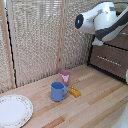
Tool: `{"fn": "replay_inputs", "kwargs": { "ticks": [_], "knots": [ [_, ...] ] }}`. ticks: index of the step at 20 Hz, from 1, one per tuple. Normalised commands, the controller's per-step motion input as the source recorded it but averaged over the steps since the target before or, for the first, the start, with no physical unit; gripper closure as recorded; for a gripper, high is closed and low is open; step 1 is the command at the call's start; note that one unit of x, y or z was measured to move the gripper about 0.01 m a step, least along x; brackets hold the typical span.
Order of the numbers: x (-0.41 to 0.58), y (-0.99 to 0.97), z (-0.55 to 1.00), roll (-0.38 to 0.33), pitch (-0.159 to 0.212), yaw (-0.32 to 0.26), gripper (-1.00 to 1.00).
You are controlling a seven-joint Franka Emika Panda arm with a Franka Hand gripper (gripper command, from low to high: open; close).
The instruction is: Propose to navigate your clamp on the clench of the first drawer. Use gentle force to register to the cabinet. Send posterior your swing mandate till over it lurks, a cup of pink essence. Fortify your grip after aiming concentric with the pink cup’s periphery. Manoeuvre the pink towards the cabinet's top. Drop your compression till the cup is resting inside.
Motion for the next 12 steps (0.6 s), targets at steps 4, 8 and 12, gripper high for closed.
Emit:
{"fn": "replay_inputs", "kwargs": {
  "ticks": [4,8,12],
  "knots": [
    [-0.006,-0.59,-0.15,-0.084,0.099,0.131,-1.00],
    [0.000,-0.59,-0.08,-0.008,0.113,0.204,-1.00],
    [0.000,-0.39,0.02,0.011,0.074,0.286,-1.00]
  ]
}}
